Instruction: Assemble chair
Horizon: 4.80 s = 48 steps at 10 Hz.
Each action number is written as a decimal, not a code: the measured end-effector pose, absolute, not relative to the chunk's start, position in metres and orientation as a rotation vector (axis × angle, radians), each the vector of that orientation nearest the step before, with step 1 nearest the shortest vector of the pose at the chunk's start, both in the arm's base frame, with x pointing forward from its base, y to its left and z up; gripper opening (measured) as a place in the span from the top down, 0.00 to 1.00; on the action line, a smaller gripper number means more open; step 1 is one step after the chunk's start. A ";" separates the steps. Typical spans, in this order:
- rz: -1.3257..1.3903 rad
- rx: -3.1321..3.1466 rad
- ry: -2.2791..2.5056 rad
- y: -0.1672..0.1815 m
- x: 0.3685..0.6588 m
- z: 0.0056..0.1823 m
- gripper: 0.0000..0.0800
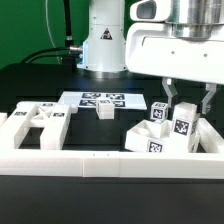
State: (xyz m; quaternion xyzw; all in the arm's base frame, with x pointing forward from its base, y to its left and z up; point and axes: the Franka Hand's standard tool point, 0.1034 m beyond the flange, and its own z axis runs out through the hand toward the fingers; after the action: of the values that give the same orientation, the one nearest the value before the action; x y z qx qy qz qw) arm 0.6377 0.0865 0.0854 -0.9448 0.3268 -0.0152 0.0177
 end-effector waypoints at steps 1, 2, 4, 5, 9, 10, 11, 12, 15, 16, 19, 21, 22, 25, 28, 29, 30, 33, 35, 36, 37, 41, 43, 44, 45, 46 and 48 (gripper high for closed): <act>-0.045 -2.936 1.012 0.087 0.637 0.085 0.50; -0.047 -2.936 1.010 0.088 0.638 0.085 0.33; -0.105 -2.970 0.830 0.084 0.627 0.111 0.22; -0.095 -2.981 0.793 0.076 0.608 0.124 0.20; -0.088 -2.987 0.779 0.073 0.599 0.123 0.19; -0.087 -2.987 0.779 0.073 0.599 0.122 0.19; -0.095 -2.993 0.756 0.072 0.598 0.122 0.19; -0.168 -3.026 0.597 0.064 0.590 0.120 0.19; -0.269 -3.077 0.382 0.034 0.537 0.099 0.19; -0.271 -3.074 0.380 0.036 0.541 0.102 0.19; -0.221 -3.079 0.377 0.036 0.538 0.100 0.19; -0.243 -3.113 0.204 0.023 0.530 0.085 0.19; -0.172 -3.133 0.042 0.008 0.523 0.082 0.19; 0.130 -3.099 -0.043 -0.003 0.507 0.083 0.19; 0.387 -3.057 -0.065 0.001 0.505 0.081 0.19; 0.473 -3.064 -0.087 -0.004 0.501 0.072 0.19; 0.624 -3.062 -0.092 -0.008 0.491 0.065 0.19; 0.874 -3.001 -0.139 -0.014 0.484 0.057 0.19; 1.055 -2.937 -0.137 -0.012 0.479 0.055 0.19; 1.179 -2.888 -0.133 -0.012 0.475 0.053 0.19; 1.230 -2.880 -0.127 -0.013 0.474 0.044 0.19; 1.243 -2.881 -0.117 -0.012 0.465 0.035 0.19; 1.288 -2.857 -0.121 -0.013 0.461 0.033 0.19; 1.359 -2.806 -0.129 -0.019 0.453 0.031 0.19; 1.486 -2.734 -0.111 -0.022 0.449 0.027 0.19; 1.534 -2.709 -0.109 -0.022 0.450 0.023 0.19; 1.548 -2.702 -0.108 -0.022 0.450 0.019 0.19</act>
Offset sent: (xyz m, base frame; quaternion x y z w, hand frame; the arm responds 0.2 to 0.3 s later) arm -0.0469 -0.0141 0.0486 0.0387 0.0171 -0.1106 0.9930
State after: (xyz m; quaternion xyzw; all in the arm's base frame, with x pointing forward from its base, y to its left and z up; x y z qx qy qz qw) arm 0.4501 -0.0223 0.0193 -0.8672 -0.0347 0.4967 0.0127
